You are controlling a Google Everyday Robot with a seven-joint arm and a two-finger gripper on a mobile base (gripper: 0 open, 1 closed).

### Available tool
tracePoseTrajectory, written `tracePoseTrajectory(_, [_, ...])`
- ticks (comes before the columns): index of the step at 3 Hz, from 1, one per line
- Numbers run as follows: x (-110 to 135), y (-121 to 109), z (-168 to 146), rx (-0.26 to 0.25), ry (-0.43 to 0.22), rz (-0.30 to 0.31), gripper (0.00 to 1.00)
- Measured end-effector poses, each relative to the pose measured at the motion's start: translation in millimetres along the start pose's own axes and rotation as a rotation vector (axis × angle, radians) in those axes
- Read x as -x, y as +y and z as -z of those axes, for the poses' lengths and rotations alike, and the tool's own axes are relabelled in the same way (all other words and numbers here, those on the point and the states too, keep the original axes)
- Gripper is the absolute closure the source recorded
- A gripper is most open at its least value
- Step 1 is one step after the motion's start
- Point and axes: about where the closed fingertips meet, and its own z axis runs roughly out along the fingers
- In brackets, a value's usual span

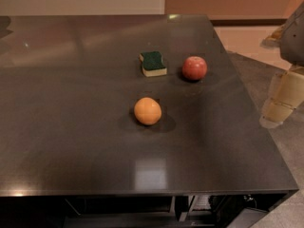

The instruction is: Move orange near apple

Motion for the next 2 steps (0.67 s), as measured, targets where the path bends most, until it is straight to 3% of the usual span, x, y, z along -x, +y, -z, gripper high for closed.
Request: tracePoseTrajectory(2, [5.1, -0.3, 1.9, 0.006, -0.004, 0.01, 0.0])
